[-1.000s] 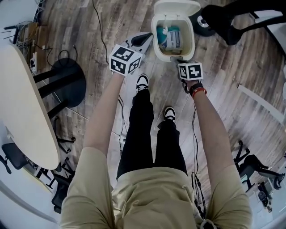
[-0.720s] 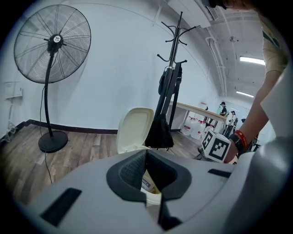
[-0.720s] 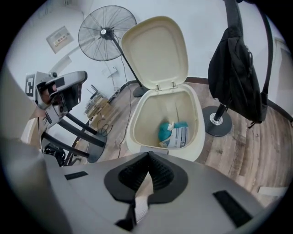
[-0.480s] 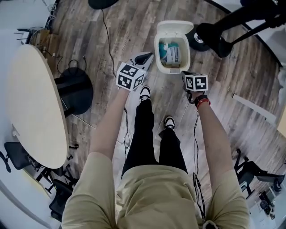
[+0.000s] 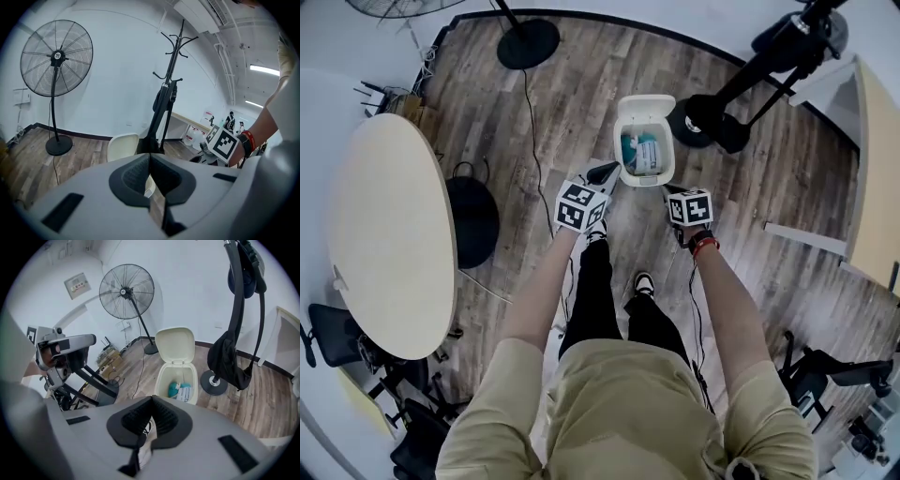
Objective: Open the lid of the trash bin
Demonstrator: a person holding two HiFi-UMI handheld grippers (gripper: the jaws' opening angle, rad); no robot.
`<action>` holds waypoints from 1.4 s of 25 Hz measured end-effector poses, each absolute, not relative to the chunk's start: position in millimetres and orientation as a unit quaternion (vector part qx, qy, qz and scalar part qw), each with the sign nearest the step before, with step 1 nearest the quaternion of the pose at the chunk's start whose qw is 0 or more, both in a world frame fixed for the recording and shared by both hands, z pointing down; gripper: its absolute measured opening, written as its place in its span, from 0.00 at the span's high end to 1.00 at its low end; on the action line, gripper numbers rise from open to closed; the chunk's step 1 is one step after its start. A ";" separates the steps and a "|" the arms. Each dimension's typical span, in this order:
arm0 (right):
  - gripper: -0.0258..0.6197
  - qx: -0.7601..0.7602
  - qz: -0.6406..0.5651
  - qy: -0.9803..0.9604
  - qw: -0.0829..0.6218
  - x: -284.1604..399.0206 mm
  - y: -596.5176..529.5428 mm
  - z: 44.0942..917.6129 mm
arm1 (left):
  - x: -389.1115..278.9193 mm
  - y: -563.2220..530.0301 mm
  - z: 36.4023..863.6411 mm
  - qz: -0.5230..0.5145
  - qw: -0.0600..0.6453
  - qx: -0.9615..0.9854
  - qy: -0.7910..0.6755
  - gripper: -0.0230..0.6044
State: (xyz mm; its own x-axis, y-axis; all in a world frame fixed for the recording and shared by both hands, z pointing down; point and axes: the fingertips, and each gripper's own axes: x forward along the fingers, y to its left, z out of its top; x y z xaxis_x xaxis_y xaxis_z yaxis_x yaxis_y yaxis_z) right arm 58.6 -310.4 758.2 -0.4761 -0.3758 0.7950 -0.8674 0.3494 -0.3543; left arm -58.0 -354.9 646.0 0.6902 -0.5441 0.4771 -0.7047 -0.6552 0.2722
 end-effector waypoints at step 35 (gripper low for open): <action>0.94 0.536 0.205 -0.812 0.107 154.8 -155.5 417.8 | -26.9 -145.0 391.9 0.120 0.118 0.843 -0.511 0.92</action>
